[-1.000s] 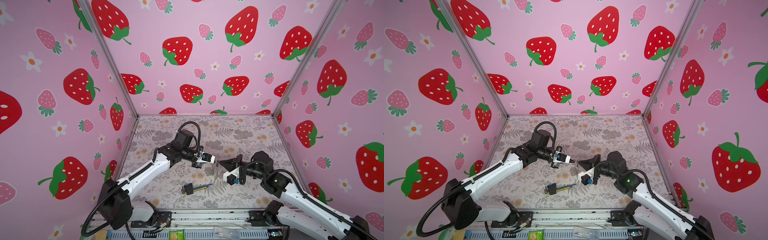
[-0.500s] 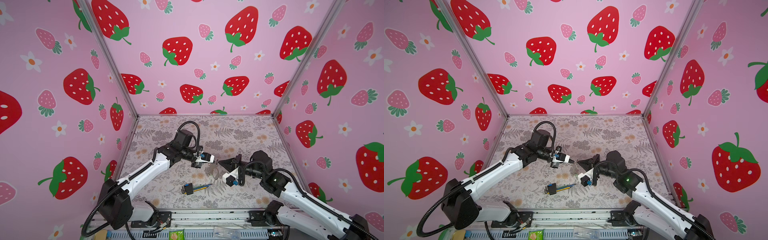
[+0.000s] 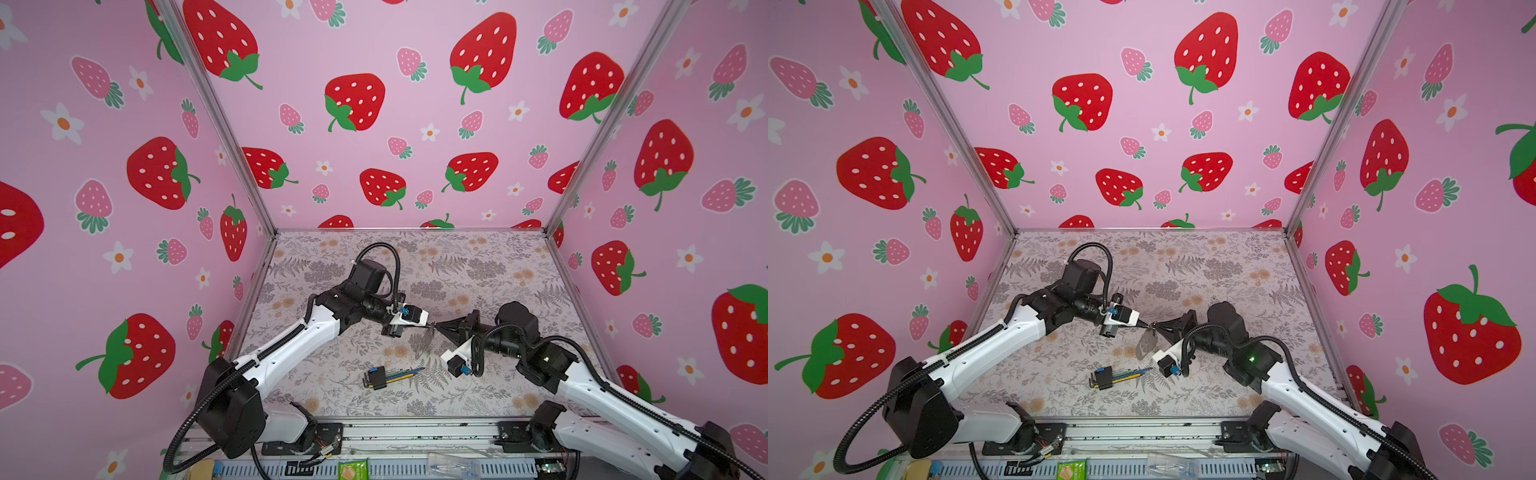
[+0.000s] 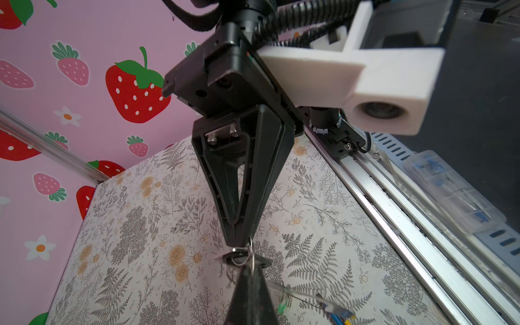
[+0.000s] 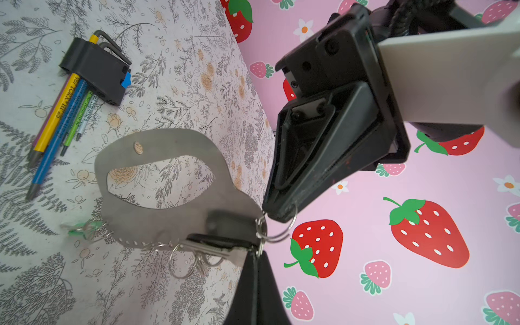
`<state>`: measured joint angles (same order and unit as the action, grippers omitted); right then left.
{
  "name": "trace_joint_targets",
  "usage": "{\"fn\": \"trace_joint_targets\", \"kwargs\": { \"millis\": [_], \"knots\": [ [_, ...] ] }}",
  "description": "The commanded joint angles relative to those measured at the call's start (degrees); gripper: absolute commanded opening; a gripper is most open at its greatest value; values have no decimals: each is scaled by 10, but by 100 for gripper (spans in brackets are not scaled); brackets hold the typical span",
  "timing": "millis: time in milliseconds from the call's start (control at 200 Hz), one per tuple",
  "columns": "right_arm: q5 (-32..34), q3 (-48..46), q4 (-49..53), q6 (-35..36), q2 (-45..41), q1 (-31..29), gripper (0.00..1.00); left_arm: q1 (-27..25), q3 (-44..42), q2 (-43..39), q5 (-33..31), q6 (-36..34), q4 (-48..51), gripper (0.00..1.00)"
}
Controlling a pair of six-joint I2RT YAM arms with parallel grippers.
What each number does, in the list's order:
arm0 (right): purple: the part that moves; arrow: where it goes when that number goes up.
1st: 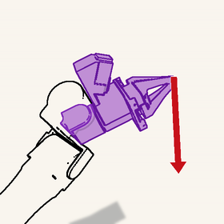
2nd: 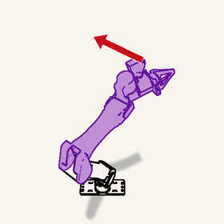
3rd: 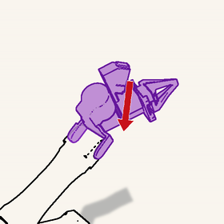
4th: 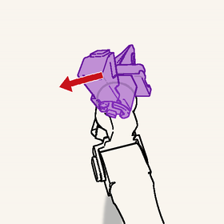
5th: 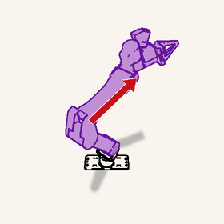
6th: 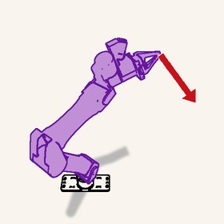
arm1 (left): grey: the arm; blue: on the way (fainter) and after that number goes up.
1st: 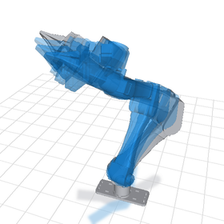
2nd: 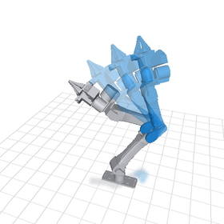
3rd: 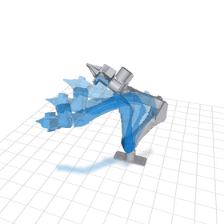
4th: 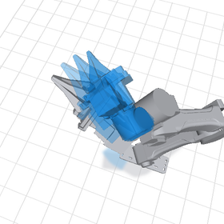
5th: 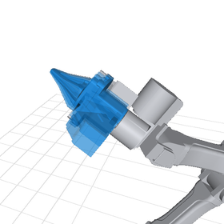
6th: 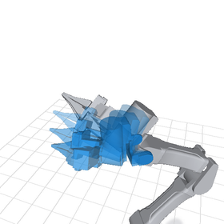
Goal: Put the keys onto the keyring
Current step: 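Open the right gripper and draw it back from the plate while the left holds it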
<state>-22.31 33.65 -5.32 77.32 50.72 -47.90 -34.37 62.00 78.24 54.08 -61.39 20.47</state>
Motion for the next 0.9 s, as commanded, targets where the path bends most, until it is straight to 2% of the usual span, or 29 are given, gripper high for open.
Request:
{"fn": "trace_joint_targets", "kwargs": {
  "millis": [0,40,180,300,390,630,740,896],
  "knots": [
    [23,-29,-25,-40,4,-1,6,4,37,0,52,10,-28,0],
    [29,-30,-39,-61,5,-1,16,5,37,2,58,21,-35,0],
    [54,-30,-52,-134,1,4,27,23,13,3,98,109,-125,0],
    [55,-42,-78,-204,-28,20,28,30,9,9,118,154,-163,0],
    [43,-38,-77,-284,-41,39,29,31,6,11,118,175,-183,0],
    [-47,-23,-95,-498,-67,103,28,35,5,10,126,219,-226,0],
    [-80,8,-98,-553,-67,118,27,36,4,9,128,233,-236,0],
    [-126,65,-60,-566,-46,120,24,36,-5,10,123,280,-281,0]
  ]
}}
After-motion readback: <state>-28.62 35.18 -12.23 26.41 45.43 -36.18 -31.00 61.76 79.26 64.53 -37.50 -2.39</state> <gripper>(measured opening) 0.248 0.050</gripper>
